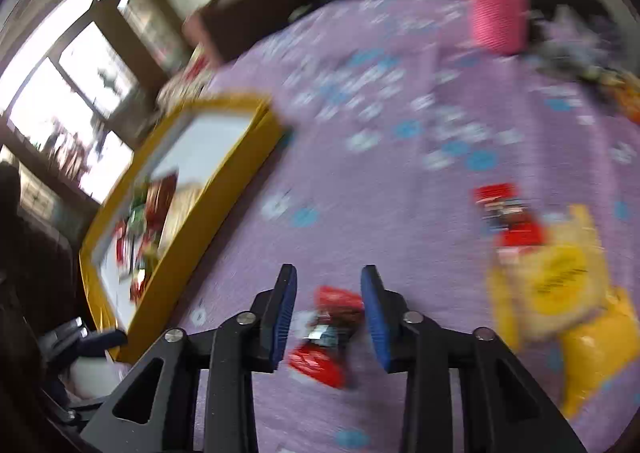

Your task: Organize snacks

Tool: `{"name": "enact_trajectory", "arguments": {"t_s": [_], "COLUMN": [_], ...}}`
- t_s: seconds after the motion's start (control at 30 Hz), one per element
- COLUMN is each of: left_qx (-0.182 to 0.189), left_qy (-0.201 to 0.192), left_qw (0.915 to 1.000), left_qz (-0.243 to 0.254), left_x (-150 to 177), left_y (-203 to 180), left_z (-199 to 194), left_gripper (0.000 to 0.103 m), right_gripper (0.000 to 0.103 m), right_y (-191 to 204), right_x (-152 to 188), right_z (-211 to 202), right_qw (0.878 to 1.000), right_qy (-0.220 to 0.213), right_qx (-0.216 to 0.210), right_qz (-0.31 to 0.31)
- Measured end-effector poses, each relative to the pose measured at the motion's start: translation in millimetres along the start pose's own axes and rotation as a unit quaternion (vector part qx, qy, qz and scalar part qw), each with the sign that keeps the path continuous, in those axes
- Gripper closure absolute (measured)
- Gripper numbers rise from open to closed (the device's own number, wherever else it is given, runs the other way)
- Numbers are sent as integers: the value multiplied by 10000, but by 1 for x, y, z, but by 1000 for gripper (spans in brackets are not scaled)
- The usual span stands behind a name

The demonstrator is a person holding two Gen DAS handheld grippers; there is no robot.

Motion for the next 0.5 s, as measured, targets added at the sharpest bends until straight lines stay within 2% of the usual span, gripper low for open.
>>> {"name": "enact_trajectory", "arguments": {"t_s": [0.1,0.17,0.37,0.47,0.5], "left_qx": [38,55,2,-22,-27], "left_qy": [35,71,83,93,93], "left_qw": [10000,9998,9997,9997,9997], "left_qz": [85,150,232,237,235], "left_x": [2,3,2,2,2], "left_y": [-8,-14,-21,-19,-18], "left_z": [2,4,4,3,3], "left_gripper": [34,34,34,34,34], "right_gripper": [49,47,47,48,51], "right_y": [-48,-69,-98,-98,-94], "right_x": [-9,-15,-46,-51,-51], "right_z": [-29,-29,18,43,49], "right_qw": [9951,9915,9871,9880,9886], "right_qy": [-546,-583,-251,38,137], "right_qx": [474,551,1016,1109,1144], "right_qz": [676,1026,1212,1070,974]}}
Point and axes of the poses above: each gripper's, at about its wrist camera, not at the fingertips, and z roughly the way its jaws point, y to its left, x to its underside, the point moved 1 cm from there along z, roughly the way its jaws point, and after that the axes turned 2 degrees about z, right-handed, at the moved point
